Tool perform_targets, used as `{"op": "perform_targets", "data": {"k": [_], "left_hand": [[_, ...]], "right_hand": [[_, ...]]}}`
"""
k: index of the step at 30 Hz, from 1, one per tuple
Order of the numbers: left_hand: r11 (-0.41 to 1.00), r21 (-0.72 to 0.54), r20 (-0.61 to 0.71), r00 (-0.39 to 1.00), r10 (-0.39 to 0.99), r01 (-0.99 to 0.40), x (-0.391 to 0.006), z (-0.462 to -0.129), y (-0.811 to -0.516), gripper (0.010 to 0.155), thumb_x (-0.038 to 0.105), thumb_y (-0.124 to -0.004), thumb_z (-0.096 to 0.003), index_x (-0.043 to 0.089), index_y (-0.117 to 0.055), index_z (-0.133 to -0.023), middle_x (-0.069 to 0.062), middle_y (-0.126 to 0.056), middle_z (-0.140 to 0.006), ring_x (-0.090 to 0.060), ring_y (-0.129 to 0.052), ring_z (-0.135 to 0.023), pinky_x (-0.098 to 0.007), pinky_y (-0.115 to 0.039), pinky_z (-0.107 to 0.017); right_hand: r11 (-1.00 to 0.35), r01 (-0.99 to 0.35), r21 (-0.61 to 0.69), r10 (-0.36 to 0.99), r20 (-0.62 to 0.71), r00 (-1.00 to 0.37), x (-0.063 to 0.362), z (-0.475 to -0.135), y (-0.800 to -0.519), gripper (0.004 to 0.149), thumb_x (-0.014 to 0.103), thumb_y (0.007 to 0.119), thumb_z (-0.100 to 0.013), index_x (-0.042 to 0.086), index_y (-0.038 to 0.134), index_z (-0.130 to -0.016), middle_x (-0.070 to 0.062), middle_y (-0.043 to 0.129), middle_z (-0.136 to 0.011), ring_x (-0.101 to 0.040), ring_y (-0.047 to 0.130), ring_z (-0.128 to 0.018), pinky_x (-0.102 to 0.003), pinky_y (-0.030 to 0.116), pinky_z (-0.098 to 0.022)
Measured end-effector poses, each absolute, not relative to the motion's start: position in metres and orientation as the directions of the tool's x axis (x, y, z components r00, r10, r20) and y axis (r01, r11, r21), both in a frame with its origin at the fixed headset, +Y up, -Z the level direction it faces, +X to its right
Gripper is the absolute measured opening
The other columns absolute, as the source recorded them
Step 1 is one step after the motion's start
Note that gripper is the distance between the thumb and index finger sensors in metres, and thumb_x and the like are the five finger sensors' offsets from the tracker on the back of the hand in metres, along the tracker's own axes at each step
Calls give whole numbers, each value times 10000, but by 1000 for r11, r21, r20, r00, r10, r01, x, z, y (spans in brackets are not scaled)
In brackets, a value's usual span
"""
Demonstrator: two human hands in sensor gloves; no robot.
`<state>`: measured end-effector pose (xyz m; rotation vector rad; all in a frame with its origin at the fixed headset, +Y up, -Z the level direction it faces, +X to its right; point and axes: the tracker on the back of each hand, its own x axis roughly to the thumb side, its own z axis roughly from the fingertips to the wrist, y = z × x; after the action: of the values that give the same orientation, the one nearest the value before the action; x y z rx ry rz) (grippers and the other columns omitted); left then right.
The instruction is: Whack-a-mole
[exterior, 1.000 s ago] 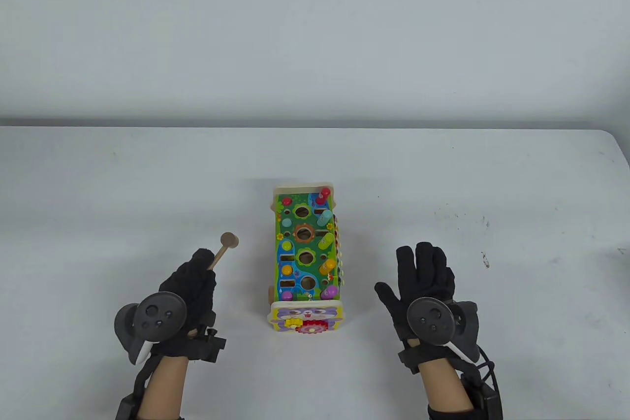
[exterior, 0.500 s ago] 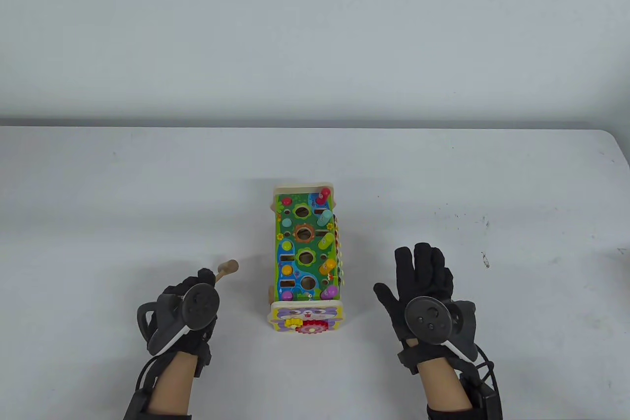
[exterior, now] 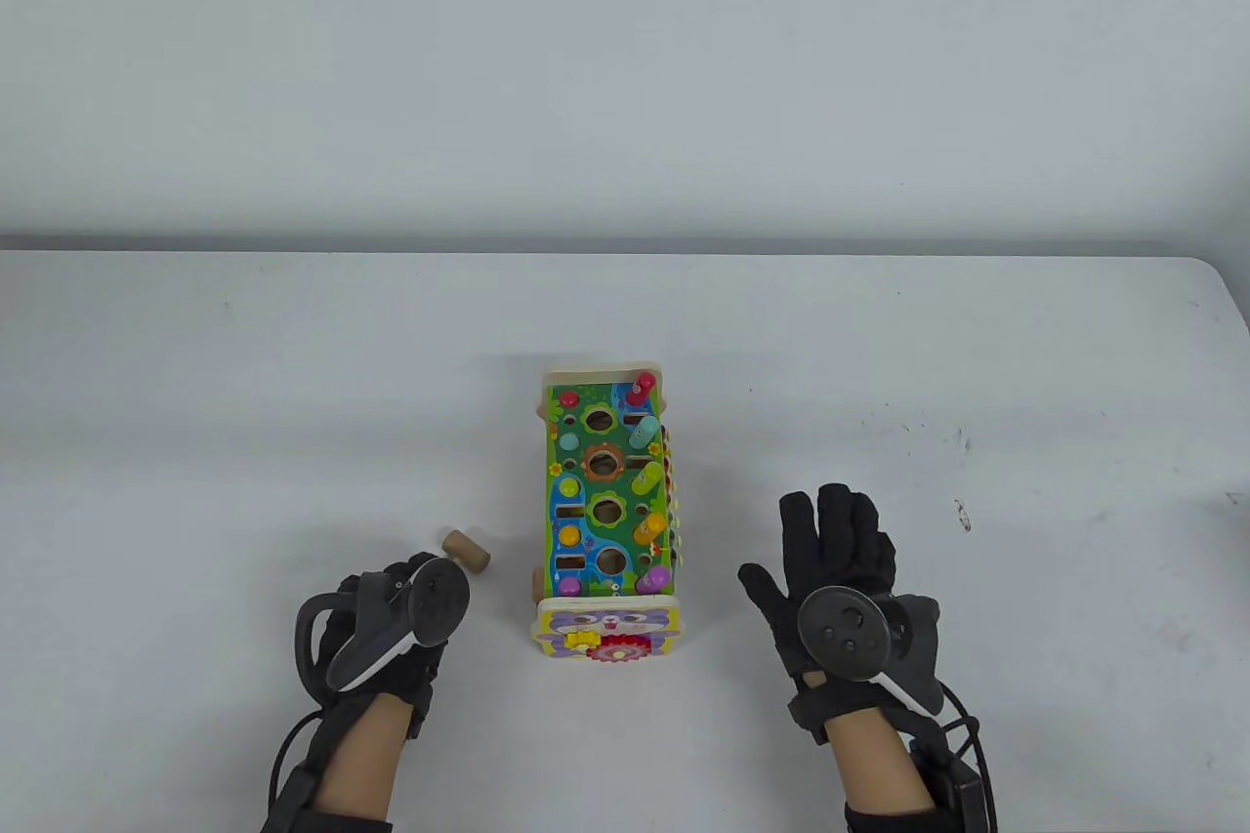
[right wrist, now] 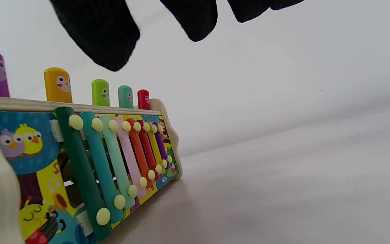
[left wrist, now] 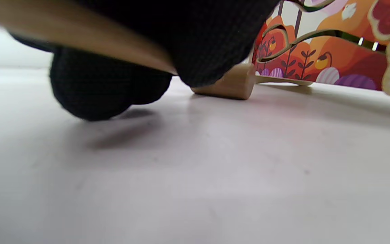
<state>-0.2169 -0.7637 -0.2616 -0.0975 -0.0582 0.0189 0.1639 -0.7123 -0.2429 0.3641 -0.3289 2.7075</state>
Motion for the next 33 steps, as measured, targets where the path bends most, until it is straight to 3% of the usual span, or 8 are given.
{"op": "perform_targets", "data": {"k": [12, 18, 25, 33], "left_hand": [[991, -124, 45, 998, 51, -45, -223, -261, -763, 516, 198, -811, -492, 8, -715, -963, -275, -884, -769, -431, -967, -519, -696, -627, -607], [995, -16, 85, 991, 98, -97, -223, -252, -748, 632, 292, -759, -522, 16, -581, -1062, -325, -753, -934, -517, -886, -718, -737, -550, -640], [965, 123, 246, 949, 196, -231, -212, -232, -724, 746, 388, -666, -557, 78, -345, -1155, -376, -441, -1112, -646, -591, -963, -821, -355, -656], [957, 168, 351, 922, 164, -235, -193, -219, -713, 774, 408, -652, -561, 108, -261, -1159, -362, -340, -1146, -660, -470, -1026, -839, -284, -651]], "right_hand": [[-917, -371, -148, 317, 295, -901, 159, -246, -716, 729, 419, 688, -587, -51, 449, -1091, -394, 281, -1092, -686, 295, -956, -790, 298, -572], [-918, -369, -145, 314, 302, -900, 159, -247, -716, 733, 423, 687, -587, -45, 441, -1094, -390, 275, -1096, -681, 284, -962, -792, 288, -573], [-919, -365, -148, 306, 316, -898, 158, -246, -717, 737, 439, 679, -589, -23, 426, -1104, -385, 259, -1102, -679, 271, -967, -796, 277, -575], [-918, -366, -152, 304, 322, -897, 158, -246, -718, 738, 444, 678, -588, -12, 420, -1109, -382, 253, -1105, -679, 268, -969, -798, 271, -575]]}}
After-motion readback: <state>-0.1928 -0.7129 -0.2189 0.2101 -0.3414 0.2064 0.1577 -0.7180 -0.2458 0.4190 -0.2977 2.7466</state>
